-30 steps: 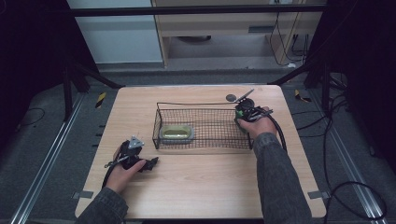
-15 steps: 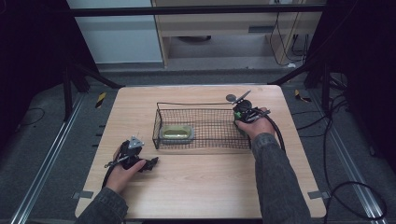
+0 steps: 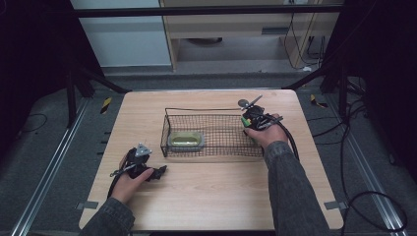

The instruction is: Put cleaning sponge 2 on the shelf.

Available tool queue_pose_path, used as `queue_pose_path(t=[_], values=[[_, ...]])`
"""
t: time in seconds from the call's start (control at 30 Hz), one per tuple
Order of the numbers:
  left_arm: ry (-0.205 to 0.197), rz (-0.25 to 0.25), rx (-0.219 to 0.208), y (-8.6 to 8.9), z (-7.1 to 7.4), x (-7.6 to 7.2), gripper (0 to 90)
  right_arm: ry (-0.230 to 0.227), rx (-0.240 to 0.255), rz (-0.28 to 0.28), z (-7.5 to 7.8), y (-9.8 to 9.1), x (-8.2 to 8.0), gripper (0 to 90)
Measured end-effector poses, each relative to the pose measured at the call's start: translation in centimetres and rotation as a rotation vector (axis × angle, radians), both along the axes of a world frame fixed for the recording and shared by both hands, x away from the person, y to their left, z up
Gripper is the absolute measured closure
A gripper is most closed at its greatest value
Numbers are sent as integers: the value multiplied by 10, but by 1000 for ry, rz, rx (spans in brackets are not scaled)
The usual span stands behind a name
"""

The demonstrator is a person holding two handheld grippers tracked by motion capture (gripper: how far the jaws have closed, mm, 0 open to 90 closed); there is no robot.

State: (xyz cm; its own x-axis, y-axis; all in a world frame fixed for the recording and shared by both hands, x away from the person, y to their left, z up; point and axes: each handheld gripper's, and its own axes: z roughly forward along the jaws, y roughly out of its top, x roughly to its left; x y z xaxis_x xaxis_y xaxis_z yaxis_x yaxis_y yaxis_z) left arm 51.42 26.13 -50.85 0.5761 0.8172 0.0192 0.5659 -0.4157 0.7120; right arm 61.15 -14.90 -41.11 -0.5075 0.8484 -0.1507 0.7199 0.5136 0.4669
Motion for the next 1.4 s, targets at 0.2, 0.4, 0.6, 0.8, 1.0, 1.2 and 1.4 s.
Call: queue_pose_path(t=[0.2,0.4,0.6,0.8,1.0,1.2,1.4], values=[[1,-1,-1,0,0,0,0,1,26,11,5,3,-4,516],[1,-1,-2,0,0,0,0,20,34,26,5,8,-8,500],[1,-1,-1,0,0,0,0,28,40,48,7,14,-11,476],[0,-2,0,0,0,0,0,33,59,53,10,15,-13,466],[0,-2,0,0,0,0,0,20,75,50,16,16,-17,443],[0,-2,0,0,0,0,0,-24,86,37,23,10,-21,355],[1,0,-2,0,0,0,0,-69,114,-4,31,-1,-25,178]])
